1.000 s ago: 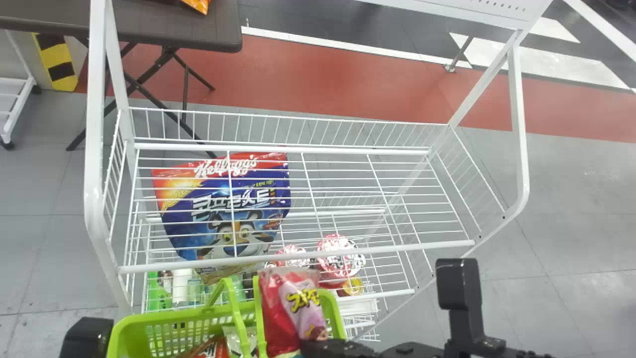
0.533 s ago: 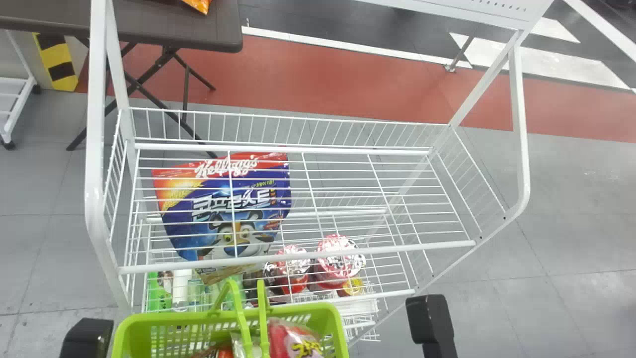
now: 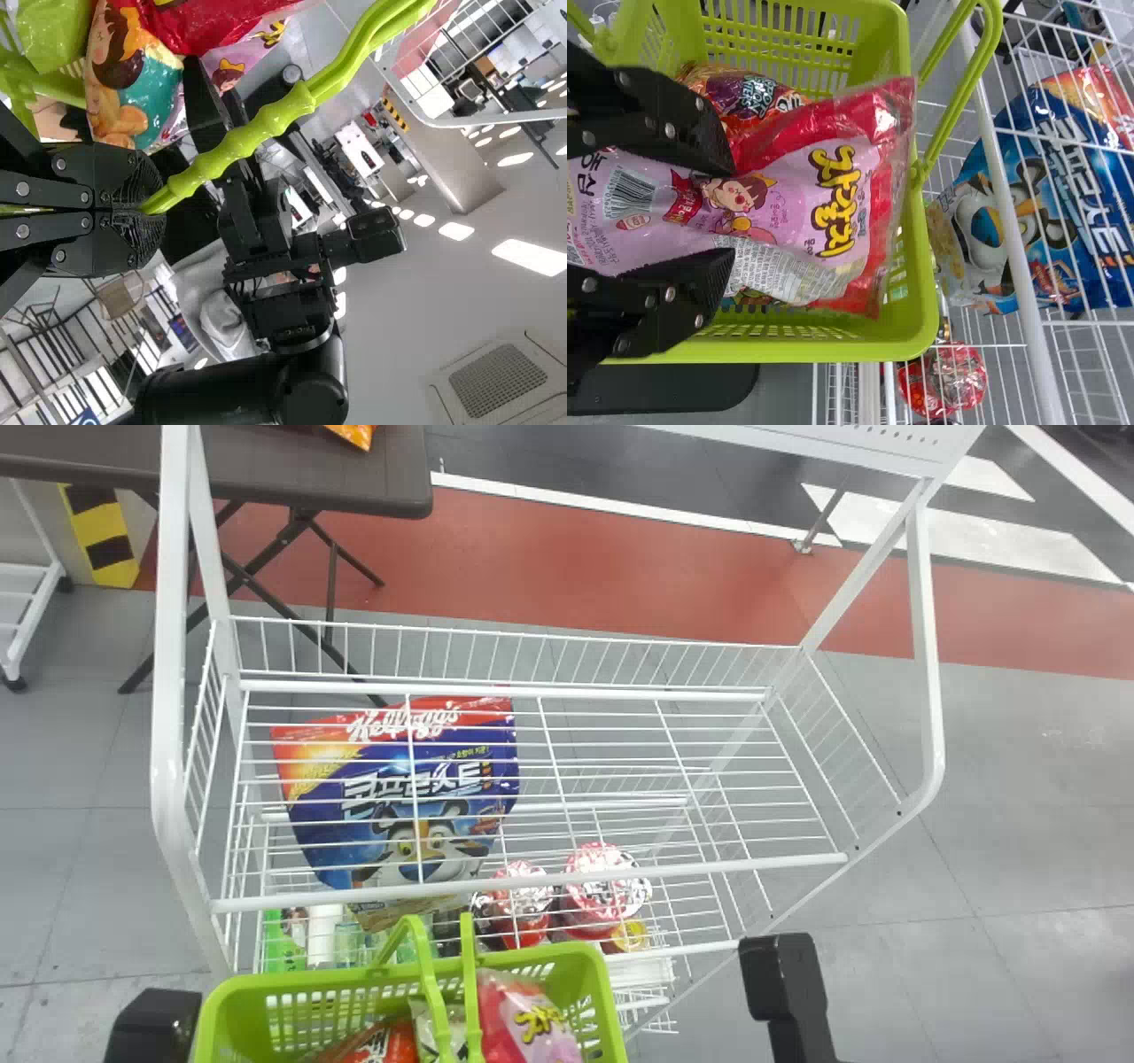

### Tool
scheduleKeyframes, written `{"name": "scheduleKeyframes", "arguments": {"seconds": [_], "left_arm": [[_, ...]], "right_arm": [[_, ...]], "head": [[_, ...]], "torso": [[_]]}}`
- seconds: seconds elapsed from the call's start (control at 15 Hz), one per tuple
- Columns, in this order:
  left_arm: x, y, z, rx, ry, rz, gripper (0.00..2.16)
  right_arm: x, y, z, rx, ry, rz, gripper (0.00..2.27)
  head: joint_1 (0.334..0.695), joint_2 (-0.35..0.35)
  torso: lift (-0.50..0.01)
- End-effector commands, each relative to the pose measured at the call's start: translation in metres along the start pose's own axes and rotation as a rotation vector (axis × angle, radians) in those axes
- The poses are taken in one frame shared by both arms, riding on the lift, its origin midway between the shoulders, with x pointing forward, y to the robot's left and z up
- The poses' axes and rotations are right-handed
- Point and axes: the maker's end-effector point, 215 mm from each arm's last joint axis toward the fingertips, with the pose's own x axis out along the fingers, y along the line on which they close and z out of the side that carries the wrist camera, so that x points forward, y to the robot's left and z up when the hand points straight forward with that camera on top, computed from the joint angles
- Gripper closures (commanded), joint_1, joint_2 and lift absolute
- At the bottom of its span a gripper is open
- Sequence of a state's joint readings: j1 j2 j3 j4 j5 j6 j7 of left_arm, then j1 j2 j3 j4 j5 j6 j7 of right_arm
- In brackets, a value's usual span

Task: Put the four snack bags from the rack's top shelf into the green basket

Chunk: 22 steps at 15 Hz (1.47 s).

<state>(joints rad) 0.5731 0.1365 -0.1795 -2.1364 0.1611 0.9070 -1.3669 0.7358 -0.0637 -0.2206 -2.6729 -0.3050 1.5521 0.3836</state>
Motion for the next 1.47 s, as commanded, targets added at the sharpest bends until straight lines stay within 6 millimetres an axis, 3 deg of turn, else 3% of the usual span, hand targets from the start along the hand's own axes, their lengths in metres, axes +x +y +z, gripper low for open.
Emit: {"name": "scheduleKeyframes", "arguments": {"seconds": [0.0,0.27,0.4,0.47,0.53,0.67,0.8,1.4], "left_arm": [[0.001,0.0,0.0,-0.001,0.001,-0.001,1.53],[0.002,0.0,0.0,-0.001,0.005,0.001,1.53],[0.003,0.0,0.001,-0.001,0.007,0.0,1.53],[0.004,0.0,0.001,-0.001,0.008,-0.002,1.53],[0.004,0.0,0.0,-0.003,0.008,-0.003,1.53],[0.005,-0.001,0.0,0.0,0.009,-0.006,1.53],[0.005,-0.001,0.0,-0.003,0.009,-0.006,1.53],[0.005,-0.001,-0.001,-0.004,0.009,-0.007,1.53]], "right_arm": [[0.0,0.002,0.034,-0.043,-0.11,0.002,0.01],[-0.018,0.015,0.149,-0.184,-0.533,0.05,0.08],[-0.05,0.03,0.204,-0.3,-0.802,0.045,0.08],[-0.065,0.038,0.221,-0.345,-0.92,0.038,0.08],[-0.072,0.037,0.229,-0.36,-0.982,-0.014,0.08],[-0.065,0.019,0.23,-0.312,-0.984,-0.195,0.08],[-0.079,0.008,0.237,-0.285,-1.053,-0.327,0.08],[-0.084,0.013,0.24,-0.303,-1.085,-0.306,0.08]], "head": [[0.695,-0.35],[0.695,-0.35],[0.695,-0.35],[0.695,-0.35],[0.695,-0.35],[0.695,-0.35],[0.695,-0.35],[0.695,-0.35]], "torso": [[0.0],[0.0],[0.0],[0.0],[0.0],[0.0],[0.0],[0.0]]}}
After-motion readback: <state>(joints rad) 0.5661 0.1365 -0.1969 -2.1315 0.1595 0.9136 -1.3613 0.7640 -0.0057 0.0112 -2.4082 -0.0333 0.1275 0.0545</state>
